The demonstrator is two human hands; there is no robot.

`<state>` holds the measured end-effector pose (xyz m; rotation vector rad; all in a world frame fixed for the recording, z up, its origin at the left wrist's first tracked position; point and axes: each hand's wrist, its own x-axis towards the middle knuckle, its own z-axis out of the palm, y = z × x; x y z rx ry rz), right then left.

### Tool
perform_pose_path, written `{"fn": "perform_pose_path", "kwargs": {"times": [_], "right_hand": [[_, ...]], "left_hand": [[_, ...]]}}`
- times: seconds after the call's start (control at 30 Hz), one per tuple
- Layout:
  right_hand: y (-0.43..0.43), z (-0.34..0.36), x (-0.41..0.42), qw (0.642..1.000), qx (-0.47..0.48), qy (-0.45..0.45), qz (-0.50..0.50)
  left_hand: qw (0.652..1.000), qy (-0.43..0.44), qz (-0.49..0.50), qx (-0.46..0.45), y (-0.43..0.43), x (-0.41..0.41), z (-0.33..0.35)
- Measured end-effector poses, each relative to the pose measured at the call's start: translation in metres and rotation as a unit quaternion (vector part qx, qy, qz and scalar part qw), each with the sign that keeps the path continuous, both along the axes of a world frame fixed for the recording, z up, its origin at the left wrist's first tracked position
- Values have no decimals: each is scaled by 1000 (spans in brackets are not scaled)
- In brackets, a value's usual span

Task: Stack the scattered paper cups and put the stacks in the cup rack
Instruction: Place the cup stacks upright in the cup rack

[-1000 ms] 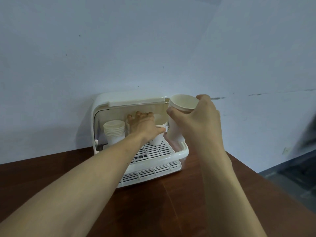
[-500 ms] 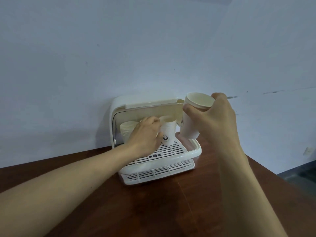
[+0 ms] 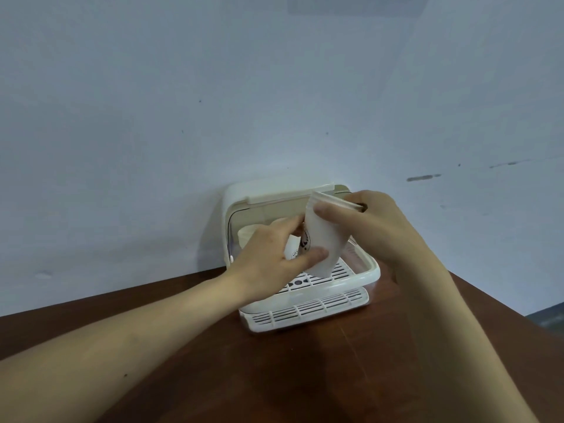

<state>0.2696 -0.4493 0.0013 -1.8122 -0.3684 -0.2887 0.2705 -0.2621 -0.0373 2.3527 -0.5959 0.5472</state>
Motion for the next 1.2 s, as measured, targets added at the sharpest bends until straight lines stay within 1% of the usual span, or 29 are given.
{"fn": "perform_pose_path", "kwargs": {"times": [0.27, 0.37, 0.43, 0.53, 0.6, 0.67, 0.9, 1.07, 1.2], "right_hand": [[11, 0, -3, 999, -54, -4, -1], [15, 2, -7, 998, -66, 12, -9], [14, 1, -6, 998, -54, 15, -22], [11, 2, -6, 996, -38, -5, -84], [10, 4, -6, 995, -13, -8, -97], [10, 4, -5, 995, 1, -18, -101], [12, 2, -2, 996, -3, -16, -87], [14, 3, -2, 996, -7, -16, -82], [14, 3, -3, 997, -12, -9, -81]], "left_hand": [[999, -23, 29, -39, 3, 9, 4], [998, -34, 37, -32, 6, 14, 2], [998, -38, 52, -19, 9, 18, 0], [997, -33, 72, 12, 16, 23, -3], [994, -38, 94, 38, 21, 27, -7], [990, -32, 119, 63, 27, 30, -12], [970, 33, 183, 160, 36, 39, -27], [959, 70, 201, 189, 37, 45, -36], [954, 76, 214, 193, 37, 48, -38]]}}
